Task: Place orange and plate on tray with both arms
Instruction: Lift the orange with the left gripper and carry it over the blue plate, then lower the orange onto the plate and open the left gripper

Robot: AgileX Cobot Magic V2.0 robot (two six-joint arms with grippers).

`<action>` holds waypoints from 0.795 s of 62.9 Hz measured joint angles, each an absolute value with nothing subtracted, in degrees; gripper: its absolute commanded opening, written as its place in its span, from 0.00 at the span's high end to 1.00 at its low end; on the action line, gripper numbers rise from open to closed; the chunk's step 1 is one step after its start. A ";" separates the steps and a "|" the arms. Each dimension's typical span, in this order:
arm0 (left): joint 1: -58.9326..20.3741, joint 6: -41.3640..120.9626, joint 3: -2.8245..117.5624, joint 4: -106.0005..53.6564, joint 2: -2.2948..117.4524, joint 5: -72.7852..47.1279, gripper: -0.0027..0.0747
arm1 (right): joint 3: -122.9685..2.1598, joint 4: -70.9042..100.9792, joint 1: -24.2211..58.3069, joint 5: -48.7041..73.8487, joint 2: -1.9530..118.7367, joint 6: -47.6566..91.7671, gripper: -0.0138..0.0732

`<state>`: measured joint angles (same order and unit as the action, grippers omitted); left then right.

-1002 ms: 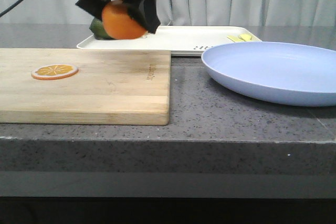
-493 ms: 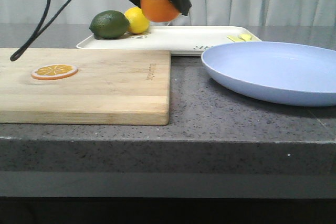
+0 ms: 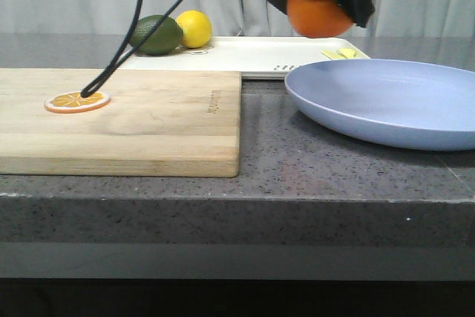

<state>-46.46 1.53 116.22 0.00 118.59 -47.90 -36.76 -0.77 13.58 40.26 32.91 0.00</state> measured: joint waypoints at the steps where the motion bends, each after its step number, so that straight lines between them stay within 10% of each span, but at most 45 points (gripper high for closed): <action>1: -46.80 1.53 116.22 0.00 118.73 -47.73 0.41 | -36.76 -0.77 13.58 40.26 32.91 0.00 0.13; 31: -52.66 1.97 116.33 0.00 124.65 -43.58 0.41 | -36.76 -0.77 13.58 40.26 32.91 0.00 0.13; 50: -52.66 1.97 116.33 0.00 125.54 -43.78 0.23 | -36.76 -0.77 13.58 40.26 32.91 0.00 0.13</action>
<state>-52.66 1.97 116.33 0.00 125.54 -43.78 -36.76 -0.77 13.58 40.26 32.91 0.00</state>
